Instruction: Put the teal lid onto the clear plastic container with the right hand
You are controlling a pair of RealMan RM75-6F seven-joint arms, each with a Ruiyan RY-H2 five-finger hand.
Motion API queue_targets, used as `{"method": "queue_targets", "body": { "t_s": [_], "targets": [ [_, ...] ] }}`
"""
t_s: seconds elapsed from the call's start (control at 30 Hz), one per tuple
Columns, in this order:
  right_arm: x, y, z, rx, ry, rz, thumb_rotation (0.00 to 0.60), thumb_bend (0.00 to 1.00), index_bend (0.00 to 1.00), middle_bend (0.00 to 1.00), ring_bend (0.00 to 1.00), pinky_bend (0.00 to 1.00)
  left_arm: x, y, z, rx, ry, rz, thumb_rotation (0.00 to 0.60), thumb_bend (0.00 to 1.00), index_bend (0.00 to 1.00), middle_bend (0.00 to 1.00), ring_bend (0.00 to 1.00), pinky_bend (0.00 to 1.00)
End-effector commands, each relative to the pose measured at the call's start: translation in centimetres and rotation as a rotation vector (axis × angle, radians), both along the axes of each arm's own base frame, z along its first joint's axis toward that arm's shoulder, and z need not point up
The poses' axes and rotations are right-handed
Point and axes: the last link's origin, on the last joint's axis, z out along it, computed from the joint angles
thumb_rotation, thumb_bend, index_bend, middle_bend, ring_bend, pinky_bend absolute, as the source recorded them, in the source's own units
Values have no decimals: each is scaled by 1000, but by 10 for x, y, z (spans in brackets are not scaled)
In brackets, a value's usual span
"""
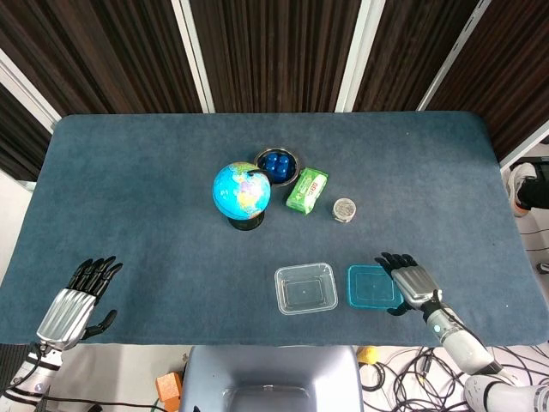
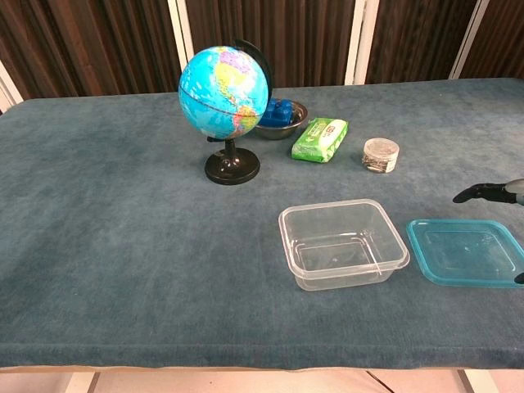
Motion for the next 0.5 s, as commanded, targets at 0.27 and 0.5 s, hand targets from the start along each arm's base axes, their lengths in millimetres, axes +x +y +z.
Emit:
{"method": "queue_targets", "body": {
  "t_s": [0.27, 0.5],
  "targets": [
    [-1, -6, -5, 7, 32, -7, 600, 64, 80, 0, 0, 0, 0, 0, 0, 3, 1, 1, 600, 347, 0, 12, 6, 47],
    [3, -9, -12, 18, 47, -11, 600, 64, 96, 0, 0, 0, 0, 1, 0, 2, 0, -1, 600, 347, 0, 12, 6, 47]
  ]
}}
